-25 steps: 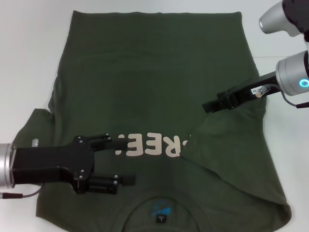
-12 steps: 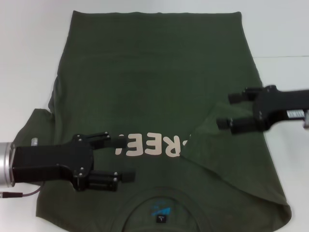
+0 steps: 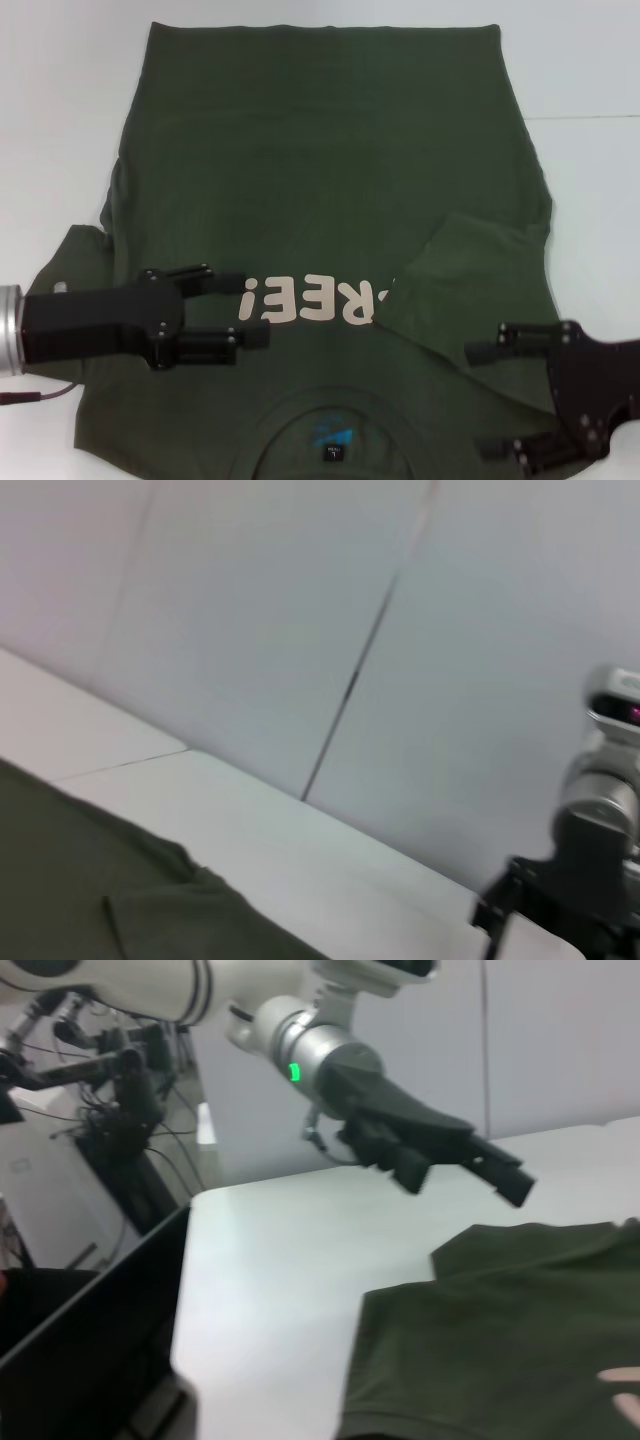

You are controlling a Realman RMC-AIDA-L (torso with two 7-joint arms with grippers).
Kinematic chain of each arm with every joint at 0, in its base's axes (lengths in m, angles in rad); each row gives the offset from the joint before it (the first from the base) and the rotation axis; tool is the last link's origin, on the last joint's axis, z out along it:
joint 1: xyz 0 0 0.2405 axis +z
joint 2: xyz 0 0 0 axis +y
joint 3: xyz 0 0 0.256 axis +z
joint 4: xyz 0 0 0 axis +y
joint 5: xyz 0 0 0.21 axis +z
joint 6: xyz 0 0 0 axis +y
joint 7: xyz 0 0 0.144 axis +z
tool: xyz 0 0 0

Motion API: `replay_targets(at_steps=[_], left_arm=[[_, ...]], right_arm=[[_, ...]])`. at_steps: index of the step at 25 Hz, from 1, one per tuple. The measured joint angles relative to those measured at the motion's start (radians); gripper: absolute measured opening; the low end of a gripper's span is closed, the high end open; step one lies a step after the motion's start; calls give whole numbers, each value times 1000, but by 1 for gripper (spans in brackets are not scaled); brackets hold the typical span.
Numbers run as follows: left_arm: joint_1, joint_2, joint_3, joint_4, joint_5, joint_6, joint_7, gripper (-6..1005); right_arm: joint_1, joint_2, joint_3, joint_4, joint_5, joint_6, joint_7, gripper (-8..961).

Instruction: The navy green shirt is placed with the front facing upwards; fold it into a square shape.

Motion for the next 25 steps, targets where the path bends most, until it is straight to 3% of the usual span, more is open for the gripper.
replay_targets(at_steps=[8, 15, 19, 25], left_arm=[[66, -4, -85, 168, 78, -129, -243, 915], [94, -6, -143, 369, 255, -114, -572, 915], [100, -17, -122, 495, 368, -96, -730, 915], [84, -24, -40, 542, 447, -123, -908, 916]], right_arm=[[-11, -1, -8, 39, -18, -20, -46, 932], [-12, -1, -47, 56, -23, -21, -90, 931], [-2, -1, -56, 76, -52, -9, -117, 931], [1, -1, -56, 78, -60, 19, -125, 931]])
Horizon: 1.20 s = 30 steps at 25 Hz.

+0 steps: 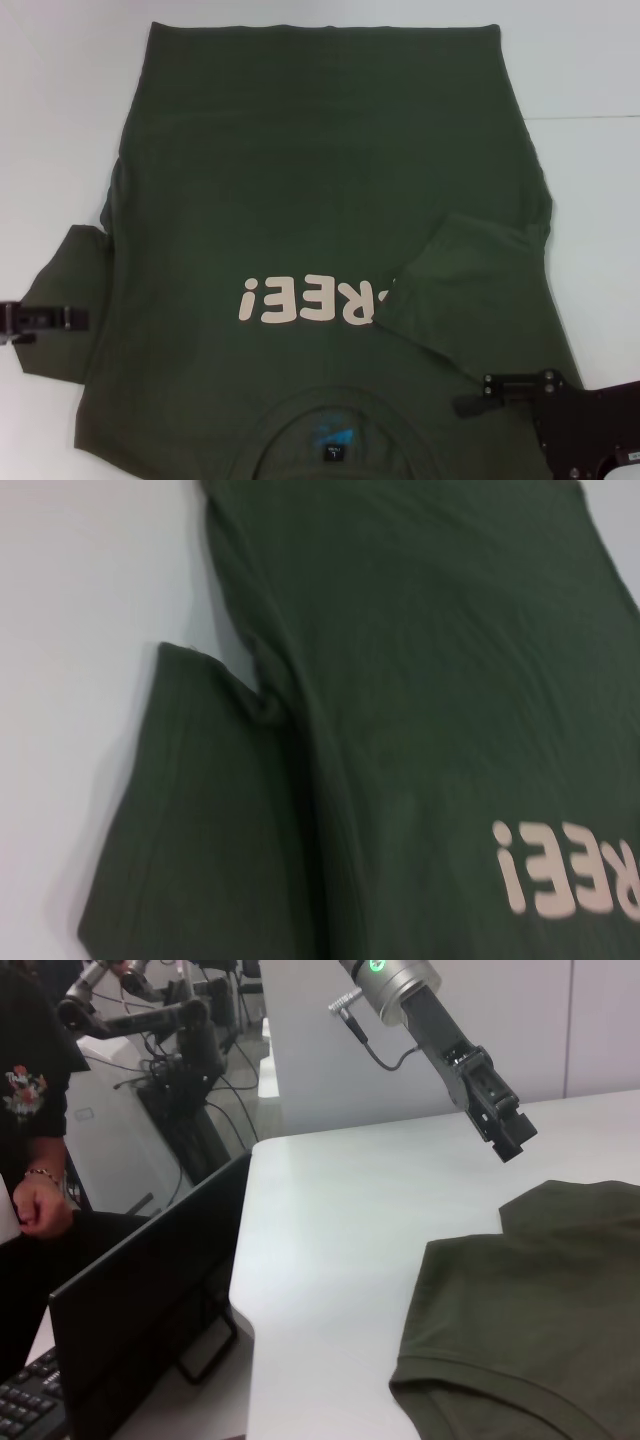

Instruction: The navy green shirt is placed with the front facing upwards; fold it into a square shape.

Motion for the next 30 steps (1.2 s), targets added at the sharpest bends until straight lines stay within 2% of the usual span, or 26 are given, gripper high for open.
replay_targets(at_steps=[8, 9, 16, 30], left_arm=[[-49, 6, 56, -33, 65, -110, -156, 916], [-66, 8, 67, -41, 118, -142, -203, 916], [-89, 11, 86, -42, 229, -165, -289, 915], [-112, 27, 86, -160, 244, -228, -319, 916]], right_arm=[[10, 0, 3, 22, 0, 15, -20, 932], [14, 0, 4, 32, 0, 17, -23, 932], [29, 0, 1, 66, 1, 37, -26, 932], [49, 2, 5, 80, 3, 47, -22, 930]])
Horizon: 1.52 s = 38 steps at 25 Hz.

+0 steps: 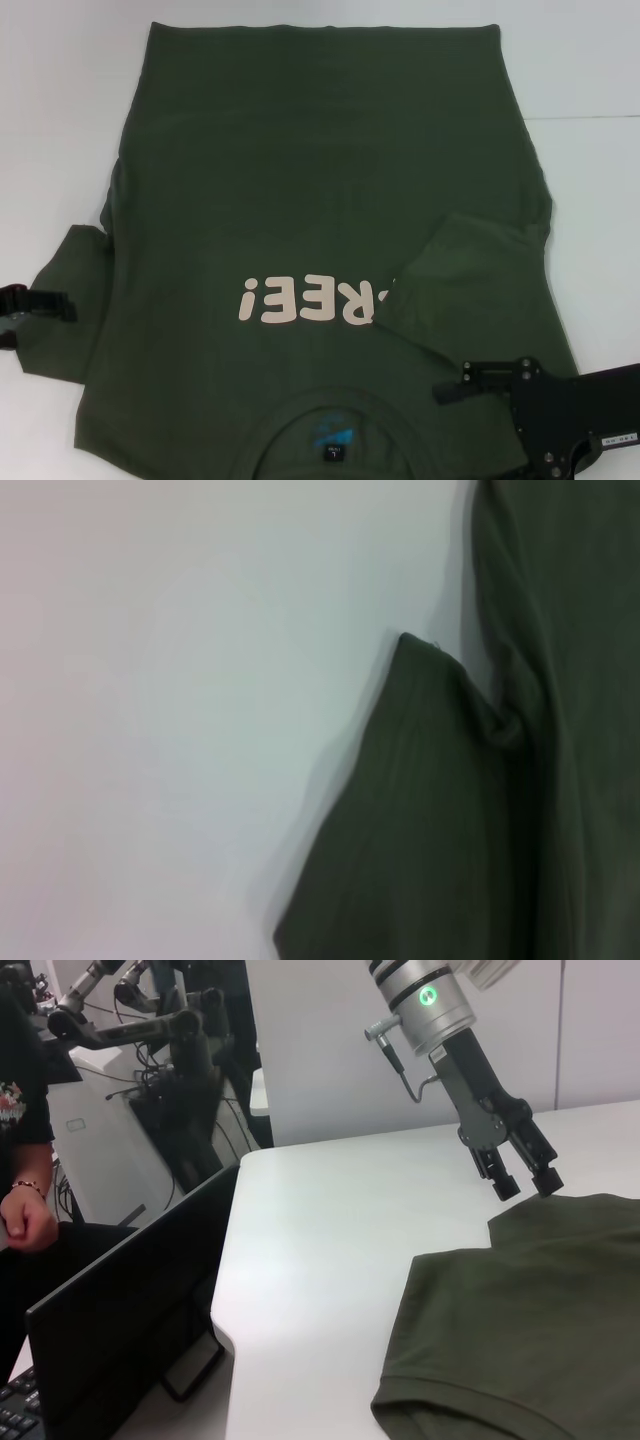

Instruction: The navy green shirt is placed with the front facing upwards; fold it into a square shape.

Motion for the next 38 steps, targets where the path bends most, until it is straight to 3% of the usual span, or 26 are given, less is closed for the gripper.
replay_targets(at_steps=[38], left_arm=[[-42, 17, 9, -103, 49, -69, 3, 896]], right_arm=[[5, 0, -3, 24, 2, 30, -2, 926]])
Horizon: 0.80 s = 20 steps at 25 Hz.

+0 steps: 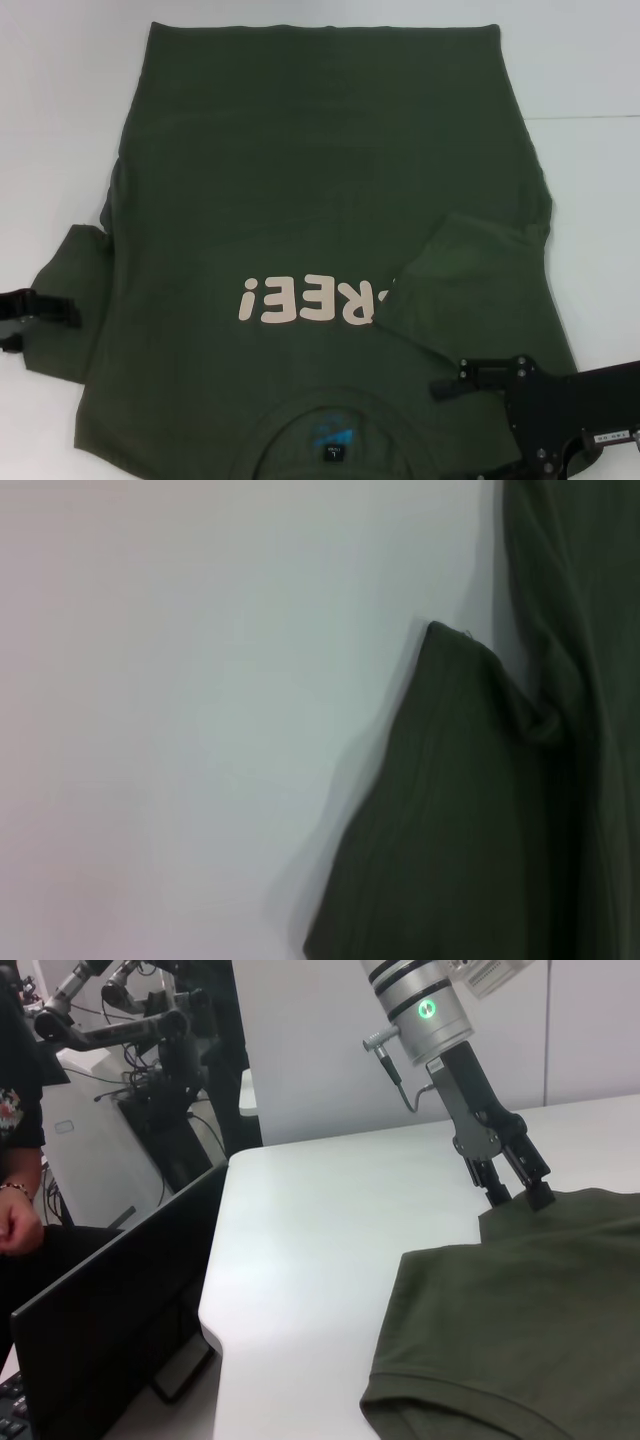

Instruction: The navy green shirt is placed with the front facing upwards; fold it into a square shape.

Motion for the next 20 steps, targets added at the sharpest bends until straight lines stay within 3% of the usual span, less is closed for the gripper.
replay_targets(at_steps=[10, 16, 20], left_arm=[[-4, 5, 2, -3, 0, 2, 2, 818], [-9, 5, 14, -3, 13, 2, -4, 823], [-11, 5, 23, -3, 25, 1, 1, 747]], right_arm=[[4, 0, 1, 0, -4, 13, 1, 925], [9, 0, 0, 0, -4, 16, 6, 925], [11, 0, 2, 0, -4, 16, 7, 924]])
